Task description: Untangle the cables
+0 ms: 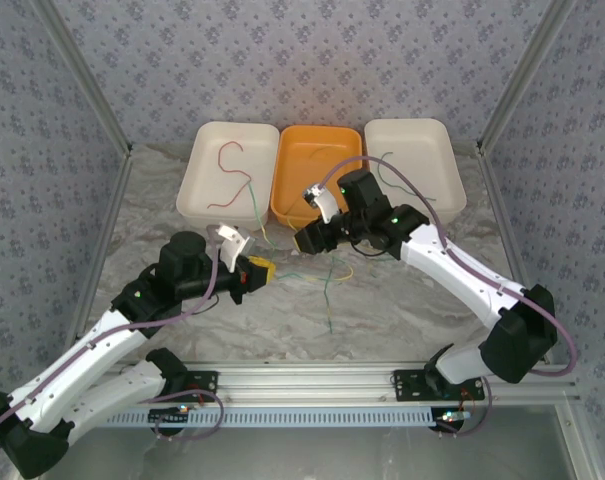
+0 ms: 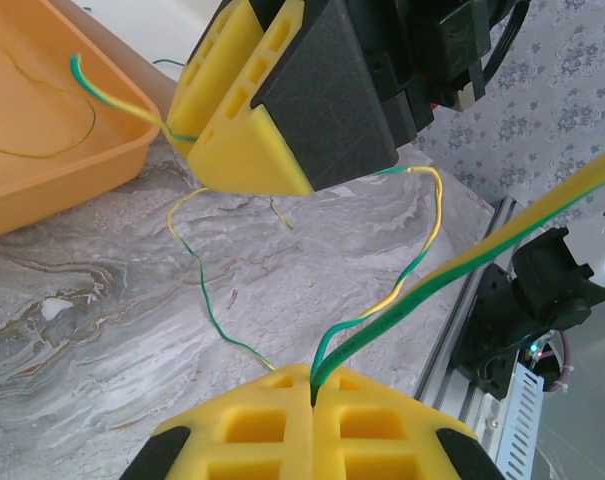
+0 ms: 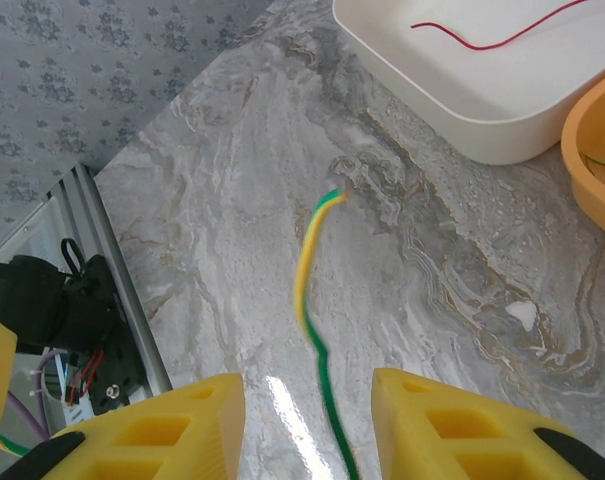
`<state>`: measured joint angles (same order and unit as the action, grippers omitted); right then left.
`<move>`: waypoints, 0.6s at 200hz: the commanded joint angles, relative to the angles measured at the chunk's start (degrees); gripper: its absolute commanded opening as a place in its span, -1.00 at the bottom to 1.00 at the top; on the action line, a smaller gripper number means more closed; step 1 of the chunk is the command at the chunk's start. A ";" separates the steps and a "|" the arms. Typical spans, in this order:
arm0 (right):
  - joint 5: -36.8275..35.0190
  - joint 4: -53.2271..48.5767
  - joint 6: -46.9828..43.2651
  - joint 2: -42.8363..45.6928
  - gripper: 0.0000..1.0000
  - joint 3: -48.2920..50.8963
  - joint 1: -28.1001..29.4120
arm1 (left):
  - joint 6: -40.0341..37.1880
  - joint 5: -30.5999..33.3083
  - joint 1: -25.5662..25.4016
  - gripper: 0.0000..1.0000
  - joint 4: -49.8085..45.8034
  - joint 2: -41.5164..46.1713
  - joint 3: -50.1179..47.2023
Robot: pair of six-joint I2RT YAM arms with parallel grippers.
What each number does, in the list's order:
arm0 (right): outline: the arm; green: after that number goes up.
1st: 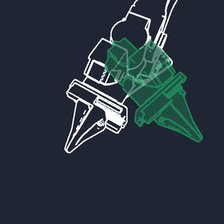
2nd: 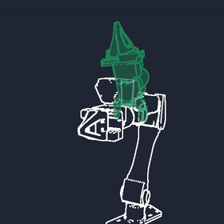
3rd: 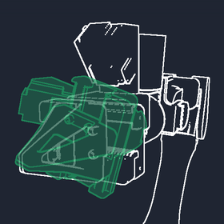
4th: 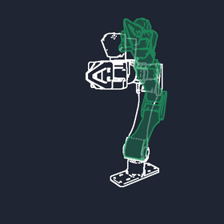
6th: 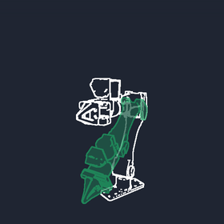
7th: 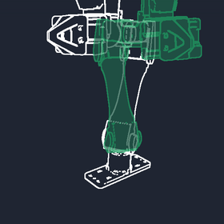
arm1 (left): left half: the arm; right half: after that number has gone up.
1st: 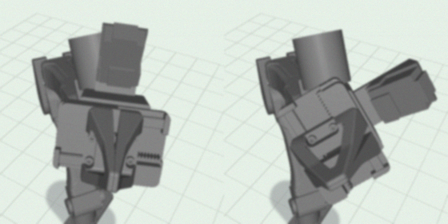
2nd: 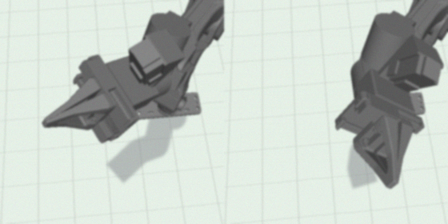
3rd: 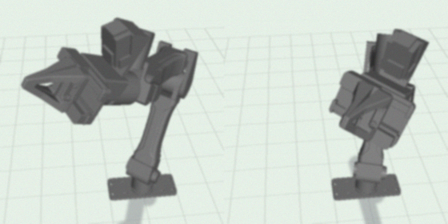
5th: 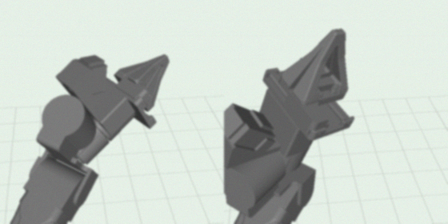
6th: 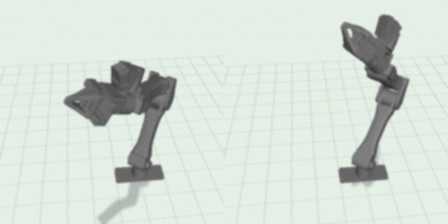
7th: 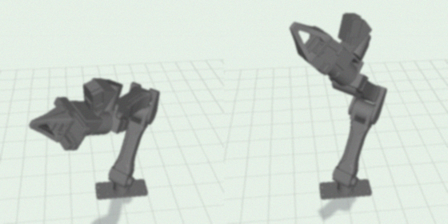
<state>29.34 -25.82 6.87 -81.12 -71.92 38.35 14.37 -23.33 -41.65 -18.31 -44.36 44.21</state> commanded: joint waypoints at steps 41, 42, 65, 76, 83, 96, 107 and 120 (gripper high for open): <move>-0.36 0.45 1.48 -1.23 -0.78 -0.58 0.48 | -0.07 1.84 -0.31 -1.00 0.44 2.54 1.69; -0.48 0.44 1.52 -1.19 -0.80 -0.54 0.49 | -0.02 1.86 -0.34 -1.00 0.45 2.62 1.68; -4.99 1.41 2.78 0.27 -1.00 -0.19 -0.19 | 0.97 2.87 -0.26 -1.00 1.05 3.97 1.04; -7.29 2.31 4.14 1.47 -1.00 -0.12 -1.25 | 1.59 3.86 -0.22 -1.00 1.40 4.77 0.49; -8.39 3.09 5.15 2.47 -1.00 0.14 -2.15 | 2.08 4.78 -0.27 -1.00 1.44 5.21 0.21; -9.95 5.02 7.36 4.77 -1.00 0.71 -4.36 | 2.90 6.04 -0.26 -1.00 1.60 5.96 -0.49; -11.81 6.33 9.38 6.77 -1.00 1.20 -6.33 | 3.70 7.05 -0.31 -1.00 1.85 6.43 -1.04; -15.39 7.68 12.06 9.51 -1.00 1.95 -8.47 | 5.01 9.15 -0.26 -1.00 2.03 6.89 -1.86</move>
<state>21.21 -22.52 13.08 -77.60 -70.98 33.32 16.64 -18.20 -41.65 -17.76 -38.72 43.90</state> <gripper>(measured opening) 0.059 0.061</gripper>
